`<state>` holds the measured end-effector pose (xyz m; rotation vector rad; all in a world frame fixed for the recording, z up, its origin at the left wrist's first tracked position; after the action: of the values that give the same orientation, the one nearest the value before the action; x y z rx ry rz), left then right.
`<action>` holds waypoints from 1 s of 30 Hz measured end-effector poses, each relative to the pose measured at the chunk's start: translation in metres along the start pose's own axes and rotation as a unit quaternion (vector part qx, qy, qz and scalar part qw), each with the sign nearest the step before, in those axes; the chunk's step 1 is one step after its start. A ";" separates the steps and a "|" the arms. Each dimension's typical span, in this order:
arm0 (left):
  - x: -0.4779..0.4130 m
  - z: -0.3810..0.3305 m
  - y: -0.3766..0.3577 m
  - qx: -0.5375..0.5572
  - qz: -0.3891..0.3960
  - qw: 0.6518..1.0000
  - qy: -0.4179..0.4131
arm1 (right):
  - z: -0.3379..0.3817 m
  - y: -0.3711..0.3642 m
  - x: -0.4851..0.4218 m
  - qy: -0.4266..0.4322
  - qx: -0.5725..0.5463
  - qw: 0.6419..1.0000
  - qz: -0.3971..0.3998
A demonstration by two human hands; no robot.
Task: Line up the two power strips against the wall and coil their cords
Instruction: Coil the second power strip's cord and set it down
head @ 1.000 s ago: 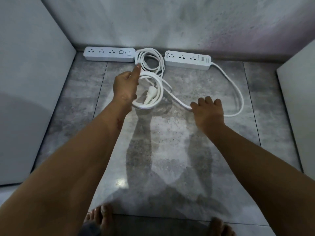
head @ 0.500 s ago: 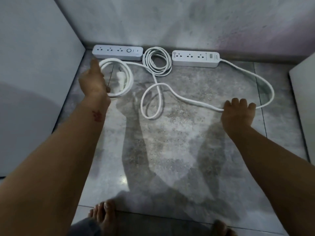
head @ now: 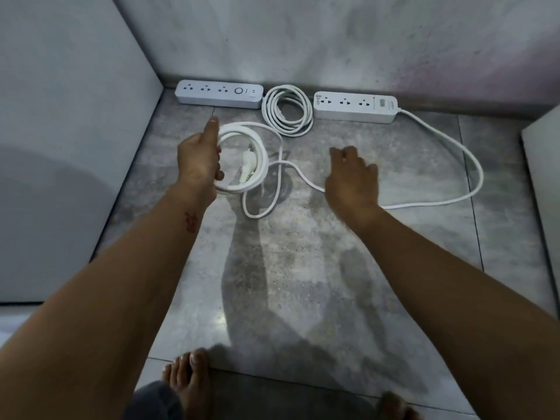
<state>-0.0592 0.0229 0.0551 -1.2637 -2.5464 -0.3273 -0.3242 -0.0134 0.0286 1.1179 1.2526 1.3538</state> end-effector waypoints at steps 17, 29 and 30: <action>0.034 -0.010 0.024 0.010 0.016 1.000 -0.009 | 0.120 -0.016 0.002 0.182 -0.141 0.968 0.097; 0.016 -0.001 0.037 -0.035 -0.096 0.994 0.029 | 0.059 -0.010 0.033 0.302 -0.032 0.952 -0.037; 0.019 0.006 0.030 -0.043 -0.078 0.995 0.035 | 0.057 -0.014 0.033 0.307 -0.010 0.951 -0.029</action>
<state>-0.0464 0.0564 0.0586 -1.0630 -2.6022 -0.5095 -0.2717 0.0276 0.0189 0.6472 1.6877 1.7346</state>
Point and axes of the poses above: each hand's wrist, its own x-axis away from the middle knuckle, its own y-axis out of the back of the hand, z = x × y, the point moved 8 cm from there along -x, towards the middle knuckle, and after that the axes turned 4 degrees about x, right-handed, at the moved point
